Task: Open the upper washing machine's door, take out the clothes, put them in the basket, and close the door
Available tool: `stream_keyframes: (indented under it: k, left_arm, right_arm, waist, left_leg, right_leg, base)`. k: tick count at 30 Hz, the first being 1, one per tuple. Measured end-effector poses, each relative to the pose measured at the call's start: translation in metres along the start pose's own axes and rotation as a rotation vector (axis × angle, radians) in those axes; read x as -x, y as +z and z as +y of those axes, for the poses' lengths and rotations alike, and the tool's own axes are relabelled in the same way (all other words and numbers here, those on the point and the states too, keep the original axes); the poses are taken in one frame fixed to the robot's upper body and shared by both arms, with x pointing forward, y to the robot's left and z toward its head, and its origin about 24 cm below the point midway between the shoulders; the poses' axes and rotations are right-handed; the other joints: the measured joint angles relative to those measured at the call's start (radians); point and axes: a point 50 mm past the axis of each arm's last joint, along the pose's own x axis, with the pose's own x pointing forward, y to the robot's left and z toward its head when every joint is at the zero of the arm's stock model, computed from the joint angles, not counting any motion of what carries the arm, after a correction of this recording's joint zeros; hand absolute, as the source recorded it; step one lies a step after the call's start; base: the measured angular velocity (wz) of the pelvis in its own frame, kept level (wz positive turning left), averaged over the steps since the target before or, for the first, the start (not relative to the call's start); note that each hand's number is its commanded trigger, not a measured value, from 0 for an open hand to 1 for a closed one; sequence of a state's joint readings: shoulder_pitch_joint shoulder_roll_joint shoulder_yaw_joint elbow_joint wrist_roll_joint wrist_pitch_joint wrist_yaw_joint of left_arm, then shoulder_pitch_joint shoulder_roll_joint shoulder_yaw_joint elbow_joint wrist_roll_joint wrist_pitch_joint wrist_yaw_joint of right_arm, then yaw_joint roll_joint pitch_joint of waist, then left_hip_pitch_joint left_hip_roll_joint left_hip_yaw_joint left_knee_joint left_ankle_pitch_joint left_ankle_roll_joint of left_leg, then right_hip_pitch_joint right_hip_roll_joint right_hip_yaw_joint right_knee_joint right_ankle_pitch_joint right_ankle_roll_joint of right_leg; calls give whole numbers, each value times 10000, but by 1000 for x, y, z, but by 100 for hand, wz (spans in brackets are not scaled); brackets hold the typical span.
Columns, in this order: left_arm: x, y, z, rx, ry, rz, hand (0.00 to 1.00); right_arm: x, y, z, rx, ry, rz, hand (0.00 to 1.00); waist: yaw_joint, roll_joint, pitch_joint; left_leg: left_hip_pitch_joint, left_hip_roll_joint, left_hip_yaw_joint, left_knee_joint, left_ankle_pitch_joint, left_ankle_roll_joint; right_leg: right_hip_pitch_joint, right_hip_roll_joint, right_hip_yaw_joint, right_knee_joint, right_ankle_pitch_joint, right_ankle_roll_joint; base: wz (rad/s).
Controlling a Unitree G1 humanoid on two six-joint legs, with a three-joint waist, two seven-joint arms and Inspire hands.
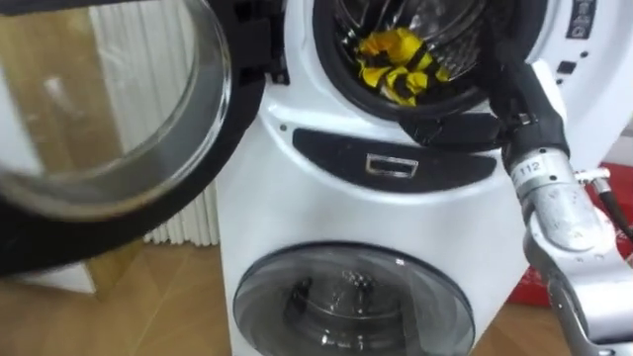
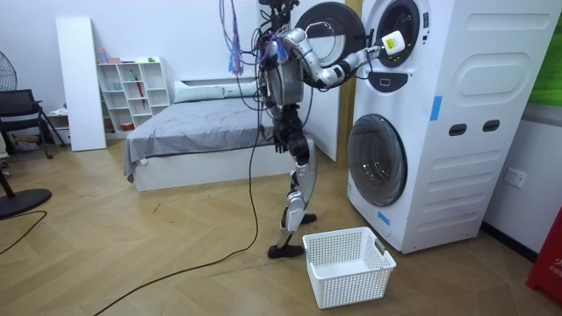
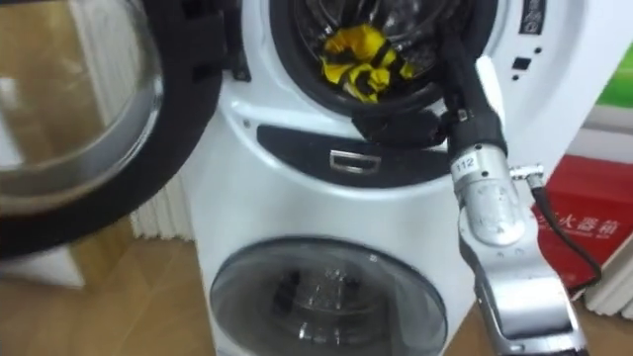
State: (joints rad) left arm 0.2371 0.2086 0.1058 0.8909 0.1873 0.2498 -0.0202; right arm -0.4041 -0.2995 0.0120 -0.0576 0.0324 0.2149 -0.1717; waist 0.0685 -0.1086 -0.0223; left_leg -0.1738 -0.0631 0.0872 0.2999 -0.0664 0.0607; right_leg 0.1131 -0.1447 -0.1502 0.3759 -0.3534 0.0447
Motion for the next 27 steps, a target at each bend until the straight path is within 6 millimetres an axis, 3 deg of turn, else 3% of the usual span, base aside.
stream_keyframes:
  k: [1, 2, 3, 5, 7, 10, 13, 15, 16, 18, 19, 21, 27]
  left_arm:
    - [0, 4, -1, -43, -11, -125, 0]
    - [-1, 14, -1, -27, 10, -450, 0]
    - [-2, 26, 3, 195, 94, -780, 0]
    - [-2, 42, 11, 190, 313, -1217, 0]
    - [-1, 54, 14, 182, 467, -1616, 0]
    - [0, 69, 14, -3, 516, -2024, 0]
    - [0, 72, 11, -126, 402, -2077, 0]
    - [-1, 67, 11, -122, 418, -1921, 0]
    - [-1, 64, 11, -121, 422, -1829, 0]
    - [-1, 58, 10, -125, 425, -1649, 0]
    - [-1, 56, 10, -122, 417, -1613, 0]
    - [-1, 51, 9, -132, 432, -1483, 0]
    - [-2, 40, 0, -48, 210, -1094, 0]
  right_arm:
    - [0, 2, 0, -12, 25, -85, 0]
    - [1, 4, 0, -21, 75, -263, 0]
    - [3, 4, -1, -122, 35, -349, 0]
    - [4, 4, -3, -35, -68, -379, 0]
    - [7, -1, -4, 299, -93, -264, 0]
    - [7, -8, -6, 499, -150, 99, 0]
    - [7, -12, -3, 542, 88, 355, 0]
    - [7, -11, -4, 464, 133, 323, 0]
    - [7, -11, -4, 505, 256, 330, 0]
    - [7, -10, -2, 444, 610, 295, 0]
    - [7, -10, -1, 404, 686, 299, 0]
    - [7, -9, 0, 167, 892, 292, 0]
    - [8, -8, 5, -92, 1190, 269, 0]
  waist:
    - [-59, 17, 39]
    - [-96, 130, 172]
    - [-106, 175, 248]
    - [-136, 233, 323]
    - [-110, 338, 336]
    - [-69, 427, 355]
    - [-20, 470, 304]
    - [46, 520, 276]
    - [-4, 535, 253]
    - [-47, 539, 238]
    - [-40, 566, 239]
    - [-25, 612, 217]
    - [13, 712, 193]
  left_leg:
    - [112, -87, 80, 72, -139, 87]
    - [364, -239, 235, 110, -369, 242]
    - [584, -399, 373, 111, -549, 357]
    - [820, -578, 484, 193, -803, 578]
    - [1070, -564, 514, 209, -976, 720]
    - [1040, -444, 521, 170, -1068, 876]
    - [1025, -238, 655, 164, -1105, 1023]
    - [1205, -170, 653, -83, -1125, 1032]
    - [1280, -166, 649, -154, -1127, 1029]
    - [1487, -170, 656, -335, -1161, 987]
    - [1489, -161, 655, -339, -1184, 962]
    - [1508, -15, 656, -338, -1233, 882]
    - [1613, 182, 581, -374, -1279, 644]
  right_leg:
    - [4, -125, 17, 343, -54, 94]
    - [-178, -390, 76, 1332, -64, 156]
    - [-521, -704, 78, 2375, 30, 298]
    - [-975, -1043, 121, 3395, 350, 460]
    - [-1203, -1138, 97, 3937, 872, 454]
    - [-2156, -827, 357, 3859, 607, 440]
    - [-2696, -261, 308, 1900, 668, 344]
    - [-2502, 89, 103, 239, 1299, 170]
    - [-2400, 154, 104, 41, 1484, 109]
    - [-2024, 288, 102, -447, 2483, 44]
    - [-1939, 318, 89, -587, 2538, 188]
    - [-1764, 532, 111, -1009, 2747, 131]
    - [-1483, 771, 106, -1400, 2883, -43]
  base:
    - [-15]
    - [-24]
    - [-27]
    - [-20]
    - [-19]
    - [-10]
    - [-2]
    - [-4]
    - [-11]
    - [-13]
    - [-12]
    - [-9]
    - [1]
